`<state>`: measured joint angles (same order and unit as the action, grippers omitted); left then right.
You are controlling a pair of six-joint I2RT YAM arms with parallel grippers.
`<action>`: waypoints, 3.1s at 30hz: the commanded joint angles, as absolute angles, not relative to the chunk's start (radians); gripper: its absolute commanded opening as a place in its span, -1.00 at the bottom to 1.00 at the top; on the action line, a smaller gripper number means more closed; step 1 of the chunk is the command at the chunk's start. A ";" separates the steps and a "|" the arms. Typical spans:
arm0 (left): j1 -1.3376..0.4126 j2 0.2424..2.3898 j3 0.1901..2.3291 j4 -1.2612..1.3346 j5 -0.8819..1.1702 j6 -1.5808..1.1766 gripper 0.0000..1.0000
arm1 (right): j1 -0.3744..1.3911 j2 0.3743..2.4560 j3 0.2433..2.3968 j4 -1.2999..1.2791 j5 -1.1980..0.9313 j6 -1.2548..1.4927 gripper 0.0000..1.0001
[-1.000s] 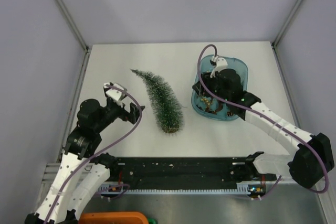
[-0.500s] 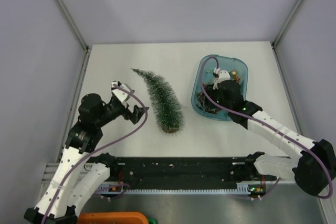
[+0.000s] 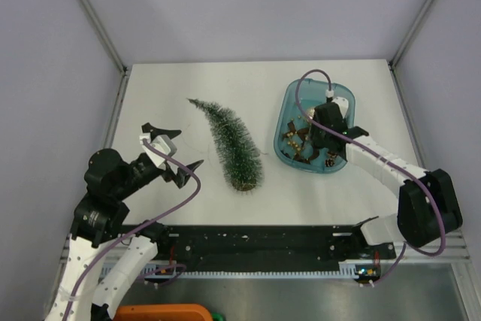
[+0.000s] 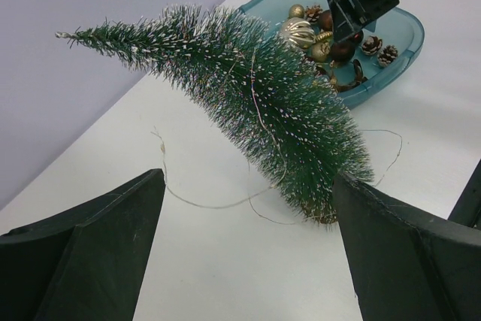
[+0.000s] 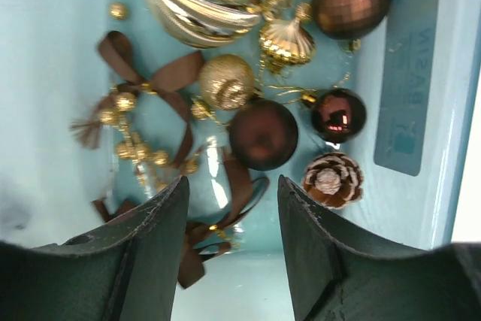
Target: Decorate the small christmas tree
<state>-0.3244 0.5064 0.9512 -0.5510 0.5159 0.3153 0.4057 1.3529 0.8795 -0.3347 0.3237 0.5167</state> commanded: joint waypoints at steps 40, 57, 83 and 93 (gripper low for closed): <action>-0.311 0.476 0.897 -0.466 0.522 0.206 0.97 | 0.342 1.323 0.907 -0.267 0.221 0.419 -0.46; -0.296 0.445 0.858 -0.445 0.517 0.043 0.97 | 0.345 0.924 0.992 -0.311 -0.478 0.476 -0.52; -0.296 0.611 0.894 -0.222 0.379 -0.230 0.93 | 0.494 1.059 1.060 -0.172 -0.591 0.436 -0.52; -0.295 0.641 0.969 -0.209 0.394 -0.327 0.97 | 0.495 1.058 1.042 -0.160 -0.600 0.431 -0.53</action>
